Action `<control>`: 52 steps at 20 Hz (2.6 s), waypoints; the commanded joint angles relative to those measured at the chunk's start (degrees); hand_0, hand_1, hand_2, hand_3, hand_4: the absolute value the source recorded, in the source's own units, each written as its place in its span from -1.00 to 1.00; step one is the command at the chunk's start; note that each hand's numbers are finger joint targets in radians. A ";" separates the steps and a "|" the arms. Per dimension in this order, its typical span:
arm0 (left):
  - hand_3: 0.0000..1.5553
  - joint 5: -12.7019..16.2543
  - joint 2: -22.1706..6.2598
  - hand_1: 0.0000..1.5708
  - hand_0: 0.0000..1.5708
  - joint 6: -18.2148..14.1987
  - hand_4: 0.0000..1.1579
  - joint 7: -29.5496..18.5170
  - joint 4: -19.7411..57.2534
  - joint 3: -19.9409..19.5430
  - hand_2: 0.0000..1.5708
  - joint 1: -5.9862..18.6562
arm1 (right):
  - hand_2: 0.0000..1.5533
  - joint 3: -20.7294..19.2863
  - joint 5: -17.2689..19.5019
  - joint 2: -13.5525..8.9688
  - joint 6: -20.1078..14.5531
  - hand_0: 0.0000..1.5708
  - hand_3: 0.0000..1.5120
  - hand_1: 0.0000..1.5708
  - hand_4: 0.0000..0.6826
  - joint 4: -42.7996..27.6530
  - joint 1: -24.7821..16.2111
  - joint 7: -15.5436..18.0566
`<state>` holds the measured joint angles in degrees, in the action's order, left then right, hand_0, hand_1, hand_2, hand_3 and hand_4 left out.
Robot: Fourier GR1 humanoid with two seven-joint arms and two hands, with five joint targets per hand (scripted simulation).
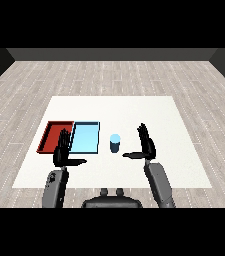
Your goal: Pick the blue can and put it in the blue box
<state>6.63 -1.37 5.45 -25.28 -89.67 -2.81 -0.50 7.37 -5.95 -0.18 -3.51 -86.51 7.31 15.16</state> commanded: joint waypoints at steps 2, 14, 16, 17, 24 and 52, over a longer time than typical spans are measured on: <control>-1.00 -0.62 0.46 -1.00 -1.00 -1.20 -1.00 -0.44 0.60 0.18 -1.00 0.88 | -1.00 0.88 -3.33 0.17 -2.67 -1.00 -1.00 -1.00 -1.00 4.15 3.22 0.16; -1.00 1.22 0.64 -1.00 -1.00 -3.19 -1.00 4.85 -1.80 0.32 -1.00 3.97 | -1.00 1.08 -7.66 0.17 -2.87 -1.00 -1.00 -1.00 -1.00 12.49 7.80 -0.87; -1.00 -0.17 0.45 -1.00 -1.00 -2.45 -1.00 -1.33 3.19 -0.29 -1.00 2.21 | -1.00 1.02 -7.45 0.17 -2.21 -1.00 -1.00 -1.00 -1.00 13.07 4.54 1.67; -1.00 -0.01 1.26 -1.00 -1.00 -3.07 -1.00 0.13 -0.05 0.87 -1.00 0.96 | -1.00 1.14 -9.19 0.17 -3.29 -1.00 -1.00 -1.00 -1.00 12.77 5.37 1.13; -1.00 2.03 0.33 -1.00 -1.00 -0.82 -1.00 -0.35 -0.67 0.07 -1.00 1.19 | -1.00 5.93 -13.83 0.18 -7.40 -1.00 -1.00 -1.00 -1.00 29.26 12.73 8.52; -1.00 2.08 -0.25 -1.00 -1.00 -2.86 -1.00 1.23 -1.92 -0.77 -1.00 1.42 | -1.00 13.78 -26.04 0.18 -5.28 -1.00 -1.00 -1.00 -1.00 45.25 21.39 16.73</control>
<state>8.81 -1.80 3.74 -24.79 -91.96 -3.05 -0.52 19.82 -30.92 -0.02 -10.24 -44.70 28.18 29.81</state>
